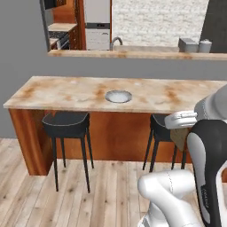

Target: Start the toaster. Once the lever pops up, take the bread to the plate on the dining counter.

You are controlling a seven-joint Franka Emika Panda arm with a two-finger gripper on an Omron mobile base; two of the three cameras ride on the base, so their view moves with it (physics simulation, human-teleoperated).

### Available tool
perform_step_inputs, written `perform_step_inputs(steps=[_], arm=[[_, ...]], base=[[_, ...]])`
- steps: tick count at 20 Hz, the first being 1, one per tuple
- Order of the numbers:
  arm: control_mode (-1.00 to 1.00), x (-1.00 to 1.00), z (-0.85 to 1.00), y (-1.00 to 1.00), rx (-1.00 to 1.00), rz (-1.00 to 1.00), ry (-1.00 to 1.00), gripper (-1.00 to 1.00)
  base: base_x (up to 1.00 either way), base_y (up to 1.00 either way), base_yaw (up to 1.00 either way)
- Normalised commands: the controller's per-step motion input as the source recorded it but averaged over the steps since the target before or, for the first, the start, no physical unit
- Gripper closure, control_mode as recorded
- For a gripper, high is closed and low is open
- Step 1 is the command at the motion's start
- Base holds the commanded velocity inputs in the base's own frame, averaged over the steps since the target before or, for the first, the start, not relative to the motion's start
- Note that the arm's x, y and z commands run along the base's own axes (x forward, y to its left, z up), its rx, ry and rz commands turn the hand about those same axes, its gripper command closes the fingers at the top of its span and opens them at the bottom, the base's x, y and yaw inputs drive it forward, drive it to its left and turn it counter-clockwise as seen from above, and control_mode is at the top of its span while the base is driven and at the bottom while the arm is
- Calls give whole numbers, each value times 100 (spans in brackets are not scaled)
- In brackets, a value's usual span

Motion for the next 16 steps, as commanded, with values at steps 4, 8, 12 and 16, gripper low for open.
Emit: perform_step_inputs(steps=[4, 8, 12, 16], arm=[[100, 0, 0, 0, 0, 0, 0, 100], [100, 0, 0, 0, 0, 0, 0, 100], [100, 0, 0, 0, 0, 0, 0, 100], [100, 0, 0, 0, 0, 0, 0, 100]], base=[[29, 52, -39], [29, 50, -38], [31, 54, -36], [39, 52, -23]])
